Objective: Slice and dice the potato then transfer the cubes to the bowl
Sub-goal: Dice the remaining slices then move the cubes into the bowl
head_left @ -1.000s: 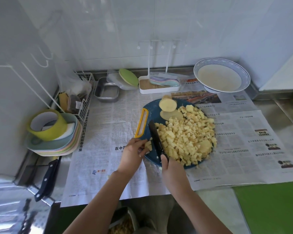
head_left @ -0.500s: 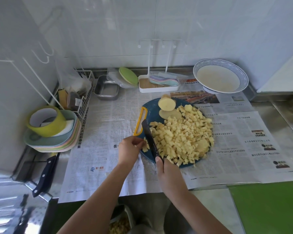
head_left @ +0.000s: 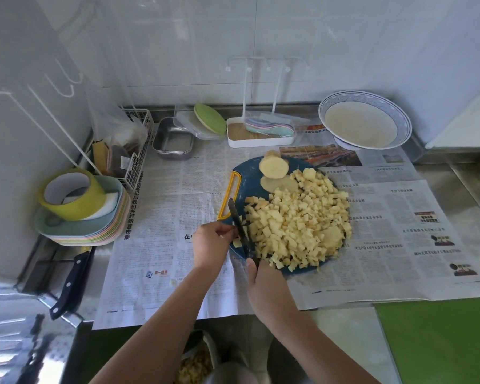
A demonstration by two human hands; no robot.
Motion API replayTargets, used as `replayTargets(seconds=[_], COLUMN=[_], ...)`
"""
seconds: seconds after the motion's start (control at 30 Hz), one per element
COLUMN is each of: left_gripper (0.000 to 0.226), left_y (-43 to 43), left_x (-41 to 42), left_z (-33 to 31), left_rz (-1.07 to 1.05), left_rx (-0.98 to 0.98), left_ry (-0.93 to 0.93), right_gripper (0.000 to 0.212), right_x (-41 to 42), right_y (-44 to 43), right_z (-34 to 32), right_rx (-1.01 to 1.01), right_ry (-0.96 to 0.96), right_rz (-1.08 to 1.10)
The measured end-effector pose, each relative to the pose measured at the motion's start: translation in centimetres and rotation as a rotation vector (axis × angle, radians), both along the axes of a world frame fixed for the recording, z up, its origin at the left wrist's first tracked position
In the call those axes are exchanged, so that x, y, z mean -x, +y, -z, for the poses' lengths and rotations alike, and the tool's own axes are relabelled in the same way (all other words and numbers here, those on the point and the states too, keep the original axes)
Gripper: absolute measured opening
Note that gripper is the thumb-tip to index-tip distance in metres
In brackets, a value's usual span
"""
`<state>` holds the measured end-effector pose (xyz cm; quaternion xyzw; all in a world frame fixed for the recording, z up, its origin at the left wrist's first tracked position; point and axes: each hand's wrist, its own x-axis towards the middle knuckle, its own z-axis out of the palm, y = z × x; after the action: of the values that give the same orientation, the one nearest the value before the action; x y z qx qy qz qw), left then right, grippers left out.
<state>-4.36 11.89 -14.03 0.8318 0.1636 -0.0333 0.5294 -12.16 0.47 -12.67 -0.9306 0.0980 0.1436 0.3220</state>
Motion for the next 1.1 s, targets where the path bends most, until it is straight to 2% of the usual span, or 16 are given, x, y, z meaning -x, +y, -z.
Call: replayTargets(seconds=[0.2,0.27,0.47,0.57,0.63,0.7,0.77,0.87,1.0,1.1], left_gripper=[0.006,0.011,0.037,0.033,0.031,0.035,0.038,0.045,0.049,0.05], left_y=[-0.7,-1.0,-2.7,-3.3,-3.4,-3.5,-4.2,-6.4,-9.3,-9.9], left_x=[0.7,0.9,1.3,0.9,0.2,-0.5,-1.2,-2.4,-3.9,-4.9], left_z=[-0.4,-0.5,-1.3,-2.0,-2.9,-3.8,-4.7,-5.3,-5.0,-3.9], left_rz=[0.007,0.001,0.067,0.134,0.164,0.186,0.228,0.341,0.53,0.424], left_rx=[-0.03,-0.053,-0.069,-0.136,-0.219,-0.273,-0.235,-0.185,-0.242,-0.193], left_ry=[-0.035,-0.03,0.11,0.111,0.058,-0.061,-0.186,-0.351,-0.4,-0.328], right_gripper=[0.041,0.041,0.049,0.05,0.05,0.05,0.047,0.045,0.046,0.046], right_x=[-1.5,-1.4,-2.0,-2.4,-3.0,-3.7,-4.3,-4.9,-5.3,-5.3], right_y=[-0.1,-1.0,-3.0,-5.3,-7.4,-9.3,-10.7,-11.8,-12.0,-12.6], right_z=[-0.1,-0.2,-2.2,-3.9,-5.6,-7.1,-8.6,-10.0,-10.9,-11.5], right_rx=[0.054,-0.025,-0.288,-0.366,-0.423,-0.59,-0.739,-0.81,-0.827,-0.852], right_ry=[0.003,0.01,0.055,0.092,0.115,0.198,0.325,0.427,0.462,0.501], right_rz=[0.066,0.139,0.142,0.123,0.128,0.19,0.27,0.326,0.321,0.303])
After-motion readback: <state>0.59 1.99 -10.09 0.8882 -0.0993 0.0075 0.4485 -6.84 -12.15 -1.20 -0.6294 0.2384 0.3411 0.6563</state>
